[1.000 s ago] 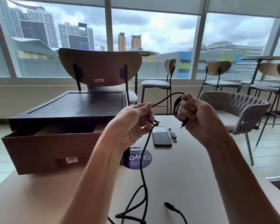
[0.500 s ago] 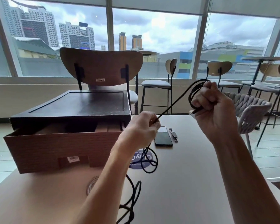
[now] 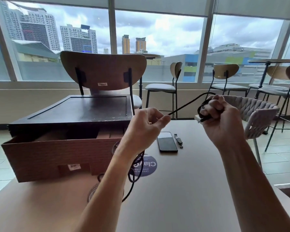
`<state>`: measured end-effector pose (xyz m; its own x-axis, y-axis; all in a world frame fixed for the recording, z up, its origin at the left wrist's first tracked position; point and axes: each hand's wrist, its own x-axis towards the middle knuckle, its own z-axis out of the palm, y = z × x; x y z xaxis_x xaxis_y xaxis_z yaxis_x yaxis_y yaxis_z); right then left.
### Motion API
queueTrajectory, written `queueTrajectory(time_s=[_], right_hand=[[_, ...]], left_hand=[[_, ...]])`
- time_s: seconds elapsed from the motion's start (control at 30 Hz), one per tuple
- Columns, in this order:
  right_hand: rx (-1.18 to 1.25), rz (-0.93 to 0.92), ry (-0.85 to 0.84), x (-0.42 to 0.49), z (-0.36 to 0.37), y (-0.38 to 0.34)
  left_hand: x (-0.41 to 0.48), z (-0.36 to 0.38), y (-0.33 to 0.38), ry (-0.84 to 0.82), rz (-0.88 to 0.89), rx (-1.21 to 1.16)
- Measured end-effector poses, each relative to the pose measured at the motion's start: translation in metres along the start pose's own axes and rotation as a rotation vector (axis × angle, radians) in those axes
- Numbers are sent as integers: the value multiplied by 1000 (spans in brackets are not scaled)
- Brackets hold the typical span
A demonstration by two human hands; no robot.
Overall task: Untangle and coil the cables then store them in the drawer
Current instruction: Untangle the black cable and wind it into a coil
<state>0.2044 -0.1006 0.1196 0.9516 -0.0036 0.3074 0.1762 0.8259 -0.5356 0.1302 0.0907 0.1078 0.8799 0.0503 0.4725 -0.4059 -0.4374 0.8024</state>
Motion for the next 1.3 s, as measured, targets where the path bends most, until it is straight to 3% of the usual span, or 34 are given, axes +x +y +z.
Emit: queueTrajectory(time_s=[0.1,0.2,0.27,0.37,0.5,0.7,0.83,0.93,1.03,1.17,1.3], right_hand=[[32,-34,24,1,-2,-7],[30,-89,47,2,-4,-9],[2,-105,58,2,-4,-7],[-110,-81,37,3,-4,-1],[-279,65,-100,-1,-2,2],[-310,340,-398,-13,-2,-2],[7,447,-680,-10,-3,-6],[208,409,-719,-5,-5,-11],[288,362,-667,0,-11,-17],[350,328,-563,1,-12,-17],[425,196,-357,-2,-5,-9]], left_hand=[[-4,-10,-5,-353,-167,-122],[-7,-18,-11,-464,-198,-15],[-5,-20,-14,-354,-225,19],[4,-18,-22,-45,-250,42],[8,-14,-25,324,-162,104],[13,-23,-38,459,-134,-31],[9,-22,-40,444,-139,44],[3,-16,-31,362,-42,207],[0,-9,-24,91,-15,280],[-2,-10,-15,-186,6,434],[-6,-14,-6,-296,-9,518]])
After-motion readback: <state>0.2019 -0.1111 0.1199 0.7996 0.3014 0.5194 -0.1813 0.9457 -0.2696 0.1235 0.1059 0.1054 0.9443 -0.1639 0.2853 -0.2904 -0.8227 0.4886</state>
